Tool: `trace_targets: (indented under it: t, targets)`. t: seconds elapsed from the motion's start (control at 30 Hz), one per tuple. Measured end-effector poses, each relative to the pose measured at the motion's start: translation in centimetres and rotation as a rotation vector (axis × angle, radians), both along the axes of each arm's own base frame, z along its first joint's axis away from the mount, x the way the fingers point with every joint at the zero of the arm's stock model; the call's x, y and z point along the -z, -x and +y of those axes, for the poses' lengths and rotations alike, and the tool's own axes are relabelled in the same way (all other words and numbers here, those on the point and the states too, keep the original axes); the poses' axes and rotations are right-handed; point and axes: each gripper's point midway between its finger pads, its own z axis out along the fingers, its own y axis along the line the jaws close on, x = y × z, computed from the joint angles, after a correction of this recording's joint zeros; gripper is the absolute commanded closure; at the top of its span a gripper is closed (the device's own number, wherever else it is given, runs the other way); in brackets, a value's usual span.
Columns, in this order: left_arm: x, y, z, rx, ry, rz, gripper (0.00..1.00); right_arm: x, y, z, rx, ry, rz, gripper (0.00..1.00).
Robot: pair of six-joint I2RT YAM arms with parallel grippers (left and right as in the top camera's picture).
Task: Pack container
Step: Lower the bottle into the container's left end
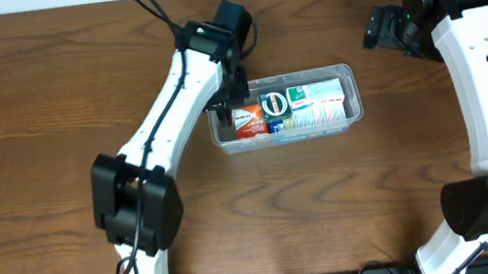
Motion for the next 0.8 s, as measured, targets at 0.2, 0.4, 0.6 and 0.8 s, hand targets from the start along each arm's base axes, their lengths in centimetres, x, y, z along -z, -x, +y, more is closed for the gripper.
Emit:
trace_targets:
  t: [0.2,0.4,0.6,0.8]
  targets:
    - [1.4,-0.3,-0.1,0.0,-0.013,0.018,0.66,0.0,0.0,0.0,0.0,0.0,0.0,0.01]
    - [1.3,-0.8,0.1,-0.003,-0.026,-0.004,0.66,0.0,0.0,0.0,0.0,0.0,0.0,0.01]
    - [1.4,-1.1,0.0,-0.004,-0.025,-0.019,0.65,0.0,0.0,0.0,0.0,0.0,0.001,0.01]
    - [3.6,-0.4,0.5,-0.004,-0.043,0.009,0.65,0.0,0.0,0.0,0.0,0.0,0.0,0.01]
